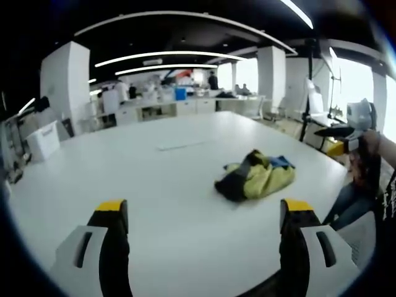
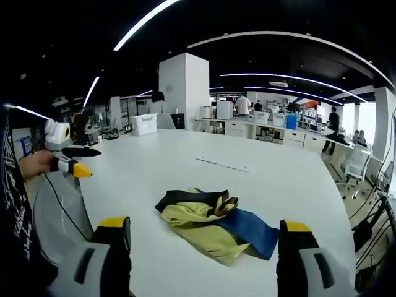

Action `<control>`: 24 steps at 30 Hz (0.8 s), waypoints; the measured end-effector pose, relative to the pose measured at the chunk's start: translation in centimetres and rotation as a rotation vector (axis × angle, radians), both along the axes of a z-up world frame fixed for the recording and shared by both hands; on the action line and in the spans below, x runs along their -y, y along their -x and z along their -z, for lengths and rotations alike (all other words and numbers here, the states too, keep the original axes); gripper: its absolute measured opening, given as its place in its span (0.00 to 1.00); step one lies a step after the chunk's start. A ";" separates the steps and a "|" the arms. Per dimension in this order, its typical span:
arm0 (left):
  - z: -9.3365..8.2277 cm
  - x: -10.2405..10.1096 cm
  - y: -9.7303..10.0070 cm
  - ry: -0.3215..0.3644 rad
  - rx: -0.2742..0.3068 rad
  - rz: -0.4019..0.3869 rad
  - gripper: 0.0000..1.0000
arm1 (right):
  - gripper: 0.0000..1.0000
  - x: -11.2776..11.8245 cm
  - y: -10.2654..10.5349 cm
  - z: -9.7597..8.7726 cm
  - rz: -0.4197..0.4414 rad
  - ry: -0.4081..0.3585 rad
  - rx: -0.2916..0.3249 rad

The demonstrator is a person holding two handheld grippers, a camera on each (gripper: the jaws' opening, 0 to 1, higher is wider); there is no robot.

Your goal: Fold the garment on the visible template until the final outline fits inside the template.

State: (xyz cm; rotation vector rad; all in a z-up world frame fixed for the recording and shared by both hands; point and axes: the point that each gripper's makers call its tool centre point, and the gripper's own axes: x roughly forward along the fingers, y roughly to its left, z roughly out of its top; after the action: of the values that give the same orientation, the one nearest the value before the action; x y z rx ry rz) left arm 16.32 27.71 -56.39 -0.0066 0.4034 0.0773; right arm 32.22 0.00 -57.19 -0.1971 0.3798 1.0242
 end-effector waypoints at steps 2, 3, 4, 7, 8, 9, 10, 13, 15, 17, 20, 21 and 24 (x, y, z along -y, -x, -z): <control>0.0 0.0 0.0 -0.001 -0.001 0.001 0.98 | 1.00 0.1 -0.1 0.0 0.002 0.002 0.002; 0.0 0.0 -0.1 -0.002 0.000 0.002 0.98 | 1.00 0.1 -0.1 0.0 0.001 0.002 0.001; 0.0 0.0 -0.1 -0.003 0.000 0.003 0.98 | 1.00 0.1 -0.1 0.0 0.001 0.002 0.001; -0.1 0.0 -0.2 -0.002 0.001 0.003 0.98 | 1.00 0.2 -0.3 0.0 0.003 0.000 0.003; -0.1 0.0 -0.2 -0.003 0.001 0.003 0.98 | 1.00 0.2 -0.3 0.0 0.003 -0.001 0.003; -0.1 0.0 -0.2 -0.002 0.001 0.004 0.98 | 1.00 0.2 -0.3 0.0 0.004 -0.001 0.003; -0.1 0.0 -0.2 -0.001 0.002 0.005 0.98 | 1.00 0.2 -0.3 0.0 0.003 -0.001 0.003; 0.1 0.0 -0.2 -0.003 -0.002 0.009 0.97 | 1.00 0.1 -0.2 0.0 0.000 -0.003 0.004; 0.2 0.0 -0.4 -0.003 0.003 0.013 0.96 | 1.00 0.1 -0.3 0.2 -0.002 -0.003 0.005; 0.5 0.1 -0.6 0.001 0.004 0.017 0.96 | 1.00 0.0 -0.3 0.5 -0.003 -0.001 -0.001; 1.0 0.5 -1.1 0.019 -0.011 0.027 0.94 | 1.00 0.0 -0.3 0.8 -0.004 -0.004 -0.012; 1.1 0.6 -1.2 0.016 -0.012 0.030 0.93 | 1.00 -0.1 -0.3 1.0 -0.004 -0.003 -0.014; 1.1 0.7 -1.6 0.006 -0.002 0.038 0.93 | 1.00 -0.3 -0.2 1.1 -0.006 -0.003 -0.016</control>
State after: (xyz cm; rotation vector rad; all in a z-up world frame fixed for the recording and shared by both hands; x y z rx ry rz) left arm 17.92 27.01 -57.45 -0.0050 0.4056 0.0383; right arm 32.43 0.26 -58.28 -0.1878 0.3920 1.0330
